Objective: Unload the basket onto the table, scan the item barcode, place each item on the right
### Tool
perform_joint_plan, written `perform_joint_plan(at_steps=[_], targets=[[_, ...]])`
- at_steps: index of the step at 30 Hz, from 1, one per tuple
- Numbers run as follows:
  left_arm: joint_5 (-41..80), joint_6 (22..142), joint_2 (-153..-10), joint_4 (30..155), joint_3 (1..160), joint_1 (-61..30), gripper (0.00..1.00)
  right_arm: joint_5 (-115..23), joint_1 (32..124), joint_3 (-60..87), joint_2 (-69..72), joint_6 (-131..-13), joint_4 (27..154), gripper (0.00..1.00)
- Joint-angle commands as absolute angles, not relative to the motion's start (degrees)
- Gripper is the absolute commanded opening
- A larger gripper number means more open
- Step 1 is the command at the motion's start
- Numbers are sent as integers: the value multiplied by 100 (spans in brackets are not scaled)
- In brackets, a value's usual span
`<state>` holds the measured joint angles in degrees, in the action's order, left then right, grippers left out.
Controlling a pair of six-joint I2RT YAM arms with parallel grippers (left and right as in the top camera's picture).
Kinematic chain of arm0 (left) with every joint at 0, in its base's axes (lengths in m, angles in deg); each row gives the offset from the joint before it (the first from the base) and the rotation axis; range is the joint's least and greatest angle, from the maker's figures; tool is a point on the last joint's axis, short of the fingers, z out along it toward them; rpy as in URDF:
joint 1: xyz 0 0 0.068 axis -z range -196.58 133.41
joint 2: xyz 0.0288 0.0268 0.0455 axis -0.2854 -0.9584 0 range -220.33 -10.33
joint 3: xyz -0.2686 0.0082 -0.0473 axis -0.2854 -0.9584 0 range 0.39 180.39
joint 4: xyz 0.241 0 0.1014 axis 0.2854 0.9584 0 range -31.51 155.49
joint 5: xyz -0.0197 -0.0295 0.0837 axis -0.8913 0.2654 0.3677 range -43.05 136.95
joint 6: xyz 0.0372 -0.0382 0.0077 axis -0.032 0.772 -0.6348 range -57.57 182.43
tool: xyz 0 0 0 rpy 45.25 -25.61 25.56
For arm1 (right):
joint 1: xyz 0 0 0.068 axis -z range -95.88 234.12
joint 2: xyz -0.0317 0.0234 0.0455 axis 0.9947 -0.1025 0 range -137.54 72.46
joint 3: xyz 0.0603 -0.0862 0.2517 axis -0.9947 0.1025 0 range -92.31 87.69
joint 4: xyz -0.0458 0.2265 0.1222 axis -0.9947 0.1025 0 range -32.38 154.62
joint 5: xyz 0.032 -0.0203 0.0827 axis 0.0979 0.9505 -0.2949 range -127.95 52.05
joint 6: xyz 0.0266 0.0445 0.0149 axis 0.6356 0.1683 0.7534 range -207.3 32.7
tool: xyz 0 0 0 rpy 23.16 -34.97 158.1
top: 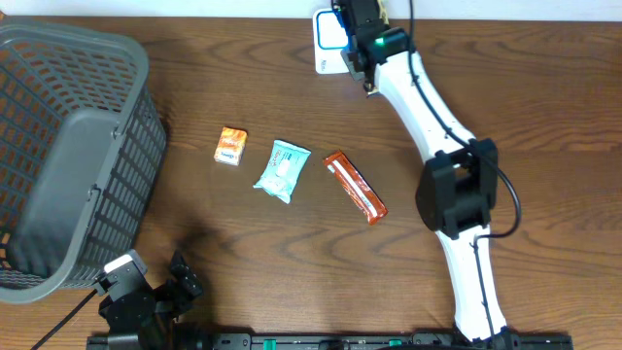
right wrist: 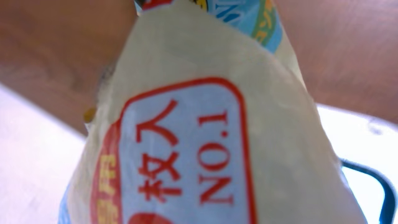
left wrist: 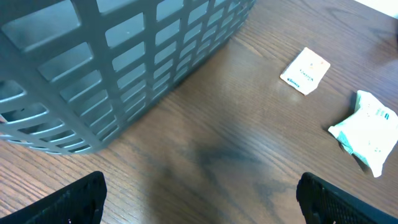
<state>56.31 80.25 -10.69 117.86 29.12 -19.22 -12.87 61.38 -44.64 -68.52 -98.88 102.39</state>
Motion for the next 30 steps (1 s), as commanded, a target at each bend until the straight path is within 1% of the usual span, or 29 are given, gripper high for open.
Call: perform_joint_plan(at_steps=[1,5,9,19,22,26,30], targets=[[5664,8032,-1060,11784,2910,-1942,98,-210,5917,-4755,-7141,-10836,9776,1],[5664,8032,-1060,11784,2910,-1942,98,370,5720,-4755,-7462,-11547,9079,1],[5664,8032,-1060,11784,2910,-1942,98,820,5550,-4755,-7768,-12174,8676,1],[5664,8032,-1060,11784,2910,-1942,98,1270,5659,-4750,-7915,-12191,8716,1],[5664,8032,-1060,11784,2910,-1942,98,1159,5720,-4750,-7915,-12156,8963,1],[5664,8032,-1060,11784,2910,-1942,98,1102,5786,-4750,-7915,-11988,9194,1],[5664,8032,-1060,11784,2910,-1942,98,1008,5862,-4750,-7792,-11544,9393,1]])
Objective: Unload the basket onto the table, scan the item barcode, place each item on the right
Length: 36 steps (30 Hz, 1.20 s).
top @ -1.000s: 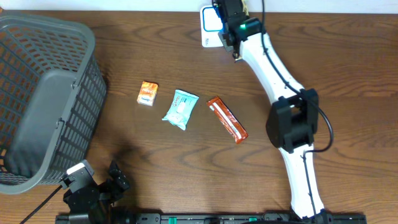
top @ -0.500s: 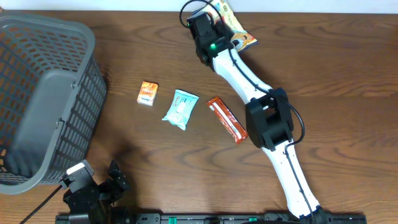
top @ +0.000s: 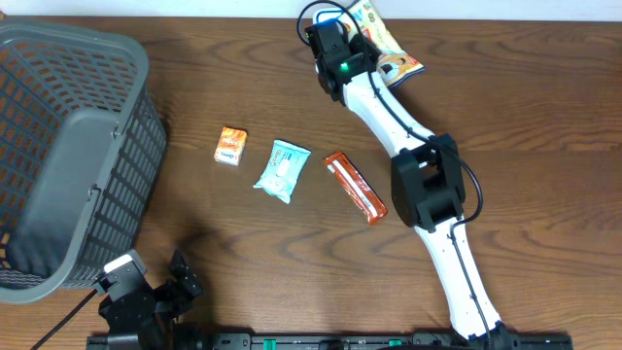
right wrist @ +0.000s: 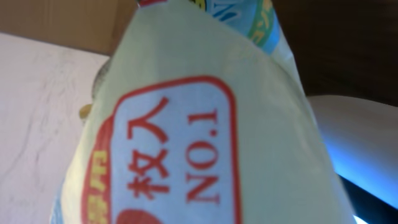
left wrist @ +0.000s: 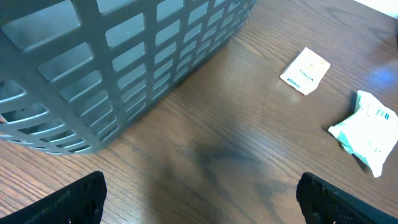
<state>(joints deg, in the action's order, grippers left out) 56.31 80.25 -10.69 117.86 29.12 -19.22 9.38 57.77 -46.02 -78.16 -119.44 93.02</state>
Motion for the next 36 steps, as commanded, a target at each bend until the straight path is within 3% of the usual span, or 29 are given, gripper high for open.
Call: perform_joint_plan(at_steps=[1,11,27,36], targets=[[5664,8032,-1060,11784,2910,-1942,98,923,5886,-4750,-7731,-11450,9529,1],[5664,8032,-1060,11784,2910,-1942,98,-24,6745,-4750,-6968,-10025,10807,1],[5664,8032,-1060,11784,2910,-1942,98,-127,9792,-4554,-6887,-8727,11426,1],[5664,8032,-1060,11784,2910,-1942,98,-815,11257,-4451,-6887,-8911,11249,1]])
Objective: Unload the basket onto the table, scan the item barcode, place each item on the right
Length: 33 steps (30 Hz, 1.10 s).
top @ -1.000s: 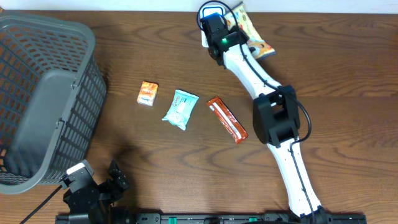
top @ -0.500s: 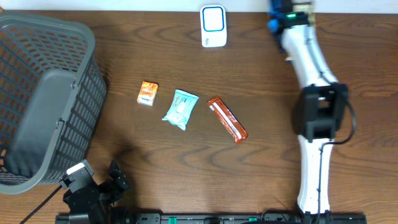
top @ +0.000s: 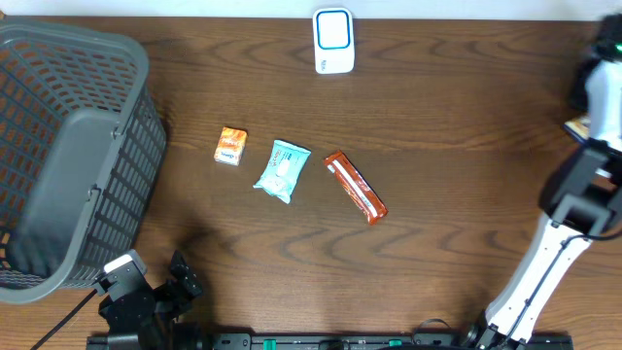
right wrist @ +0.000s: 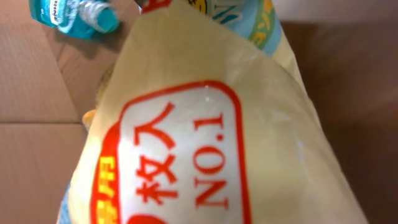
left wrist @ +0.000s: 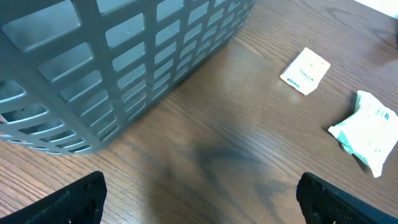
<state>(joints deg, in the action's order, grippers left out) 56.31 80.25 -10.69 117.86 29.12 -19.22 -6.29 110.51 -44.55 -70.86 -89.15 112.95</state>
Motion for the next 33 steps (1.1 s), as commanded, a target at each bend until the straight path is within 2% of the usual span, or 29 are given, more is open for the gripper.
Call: perform_joint_plan(at_steps=[1,5,7,8,10,13,14,26,33], targets=[[5664,8032,-1060,11784,2910,-1942,98,-826,11353,-4451,-6887,-8915,11240,1],[5664,8032,-1060,11784,2910,-1942,98,-1270,11718,-4451,-6887,-8915,11227,4],[5664,8032,-1060,11784,2910,-1942,98,-1464,11838,-4451,-6887,-8913,11229,10],[5664,8032,-1060,11784,2910,-1942,98,-1523,11869,-4451,-6887,-8908,11229,16],[5664,8032,-1060,11784,2910,-1942,98,-1698,11886,-4453,-6872,-8911,11223,43],[5664,8032,-1060,11784,2910,-1942,98,-2063,11816,-4462,-6778,-8904,11227,97],[5664,8032,-1060,11784,2910,-1942,98,-2417,11766,-4462,-6691,-8902,11231,99],[5664,8032,-1060,11784,2910,-1942,98,-6579,10883,-4462,-5209,-7748,11660,99],[5664,8032,-1060,11784,2910,-1942,98,-6957,9436,-4462,-4828,-8069,12565,99]])
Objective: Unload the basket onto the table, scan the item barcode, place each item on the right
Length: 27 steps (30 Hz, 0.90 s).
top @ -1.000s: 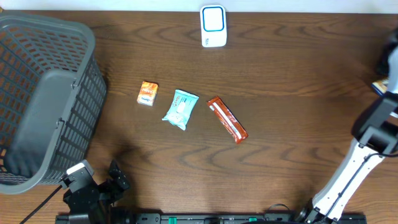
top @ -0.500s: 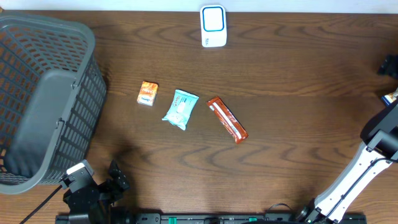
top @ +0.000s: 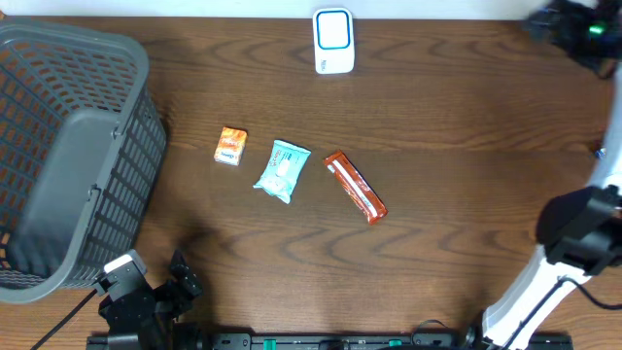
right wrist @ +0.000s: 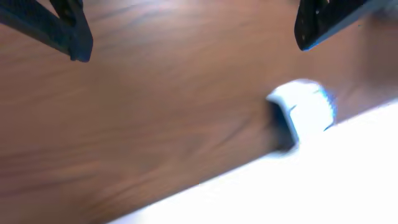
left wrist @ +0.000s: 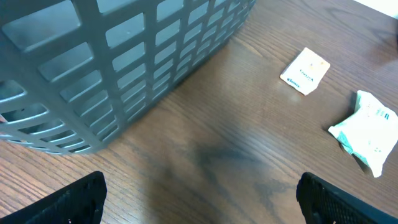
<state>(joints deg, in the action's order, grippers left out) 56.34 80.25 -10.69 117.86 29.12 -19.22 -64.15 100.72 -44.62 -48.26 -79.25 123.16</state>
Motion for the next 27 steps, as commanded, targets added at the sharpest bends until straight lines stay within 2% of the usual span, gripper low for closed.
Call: perform_joint_plan(at_steps=[1,4,8,12,16,18,21,27], targets=[[5664,8032,-1060,11784,2910,-1942,98,-6957,9182,-4460,-4835,-8165,12694,99],[5664,8032,-1060,11784,2910,-1942,98,-6957,8507,-4455,-4931,-8364,13083,99],[5664,8032,-1060,11784,2910,-1942,98,-6863,7471,-4444,-5143,-9376,13765,99],[5664,8030,-1060,11784,2910,-1942,98,-5733,6511,-4442,-5478,-9785,14252,99],[5664,8032,-1060,11784,2910,-1942,98,-4686,5729,-4440,-6020,-9586,14597,99],[5664,8032,-1060,11784,2910,-1942,98,-3643,5298,-4440,-6400,-9092,14685,89],[5664,8032,-1060,11784,2910,-1942,98,-2463,4962,-4440,-6730,-8275,14705,85],[5664,8032,-1060,11784,2910,-1942,98,-2150,4555,-4440,-7130,-7962,14781,84]])
